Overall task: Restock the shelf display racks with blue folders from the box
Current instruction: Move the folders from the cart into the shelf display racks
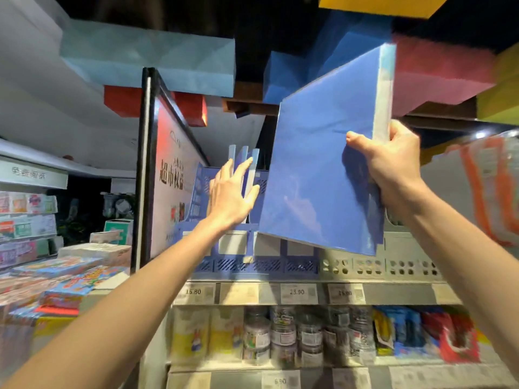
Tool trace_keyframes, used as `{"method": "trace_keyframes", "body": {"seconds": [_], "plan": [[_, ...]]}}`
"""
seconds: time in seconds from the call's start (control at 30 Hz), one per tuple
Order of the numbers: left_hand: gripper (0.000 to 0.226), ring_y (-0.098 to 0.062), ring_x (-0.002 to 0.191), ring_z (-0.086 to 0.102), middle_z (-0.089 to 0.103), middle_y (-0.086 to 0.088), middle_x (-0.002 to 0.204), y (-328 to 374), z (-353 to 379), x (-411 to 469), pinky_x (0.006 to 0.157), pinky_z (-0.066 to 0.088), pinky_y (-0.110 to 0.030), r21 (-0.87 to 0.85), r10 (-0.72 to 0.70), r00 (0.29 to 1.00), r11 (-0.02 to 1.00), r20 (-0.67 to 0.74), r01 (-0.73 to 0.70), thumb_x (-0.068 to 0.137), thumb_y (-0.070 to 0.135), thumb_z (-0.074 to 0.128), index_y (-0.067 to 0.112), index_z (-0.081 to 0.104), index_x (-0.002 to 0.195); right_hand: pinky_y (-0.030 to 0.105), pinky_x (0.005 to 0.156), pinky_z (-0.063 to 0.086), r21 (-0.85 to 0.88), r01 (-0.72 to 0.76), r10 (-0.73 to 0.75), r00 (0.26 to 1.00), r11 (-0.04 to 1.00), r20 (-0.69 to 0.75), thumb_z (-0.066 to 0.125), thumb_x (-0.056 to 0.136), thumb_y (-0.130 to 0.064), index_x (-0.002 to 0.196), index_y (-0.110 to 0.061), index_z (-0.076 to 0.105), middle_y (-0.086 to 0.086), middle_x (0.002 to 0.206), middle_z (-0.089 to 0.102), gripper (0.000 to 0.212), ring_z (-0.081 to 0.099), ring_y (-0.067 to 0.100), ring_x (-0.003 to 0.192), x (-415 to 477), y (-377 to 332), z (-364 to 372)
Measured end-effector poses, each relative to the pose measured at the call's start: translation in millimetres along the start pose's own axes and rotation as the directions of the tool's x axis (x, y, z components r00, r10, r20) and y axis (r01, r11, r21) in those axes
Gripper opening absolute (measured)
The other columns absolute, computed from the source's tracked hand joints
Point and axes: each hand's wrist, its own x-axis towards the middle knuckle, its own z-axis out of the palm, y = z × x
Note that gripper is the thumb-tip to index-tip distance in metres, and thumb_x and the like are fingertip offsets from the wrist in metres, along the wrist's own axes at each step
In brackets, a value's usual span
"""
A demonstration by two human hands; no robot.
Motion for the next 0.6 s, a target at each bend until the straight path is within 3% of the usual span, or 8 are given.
{"method": "trace_keyframes", "body": {"seconds": [0.17,0.27,0.47,0.6], "plan": [[0.077,-0.032,0.155,0.011,0.014,-0.016,0.167,-13,14,12,0.122,0.018,-0.055,0.137,0.017,0.998,0.990,0.056,-0.025,0.093,0.035,0.065,0.038,0.024,0.158,0.018,0.053,0.037,-0.131,0.016,-0.024,0.998,0.991,-0.059,0.080,0.076,-0.028,0.086,-0.010,0.063,-0.010,0.068,0.055,0.028,0.044,0.002,0.058,8,11,22],[0.082,-0.032,0.156,-0.001,0.001,-0.015,0.169,-21,19,20,0.123,0.013,-0.053,0.195,0.049,0.995,0.979,0.093,-0.066,0.093,0.036,0.067,0.040,0.019,0.159,0.012,0.047,0.033,-0.142,-0.008,-0.003,0.997,0.990,-0.079,0.080,0.077,-0.025,0.081,-0.013,0.057,-0.014,0.064,0.048,0.026,0.040,0.000,0.054,18,12,35],[0.081,-0.038,0.155,-0.004,-0.009,-0.022,0.166,-41,16,40,0.123,0.019,-0.051,0.261,0.147,0.981,0.949,0.125,-0.176,0.094,0.024,0.062,0.040,0.016,0.160,0.014,0.054,0.037,-0.222,0.062,-0.087,0.991,0.973,-0.106,0.076,0.078,-0.024,0.100,-0.009,0.064,0.001,0.090,0.061,0.029,0.055,0.015,0.077,42,2,56],[0.074,-0.035,0.155,-0.001,-0.013,-0.020,0.166,-51,21,40,0.121,0.018,-0.050,0.177,0.175,0.975,0.964,0.140,-0.198,0.096,0.047,0.059,0.044,0.019,0.158,0.011,0.058,0.040,-0.224,0.072,-0.098,0.989,0.972,-0.108,0.073,0.081,-0.023,0.110,-0.005,0.062,0.008,0.103,0.064,0.036,0.057,0.018,0.082,44,14,85]]}}
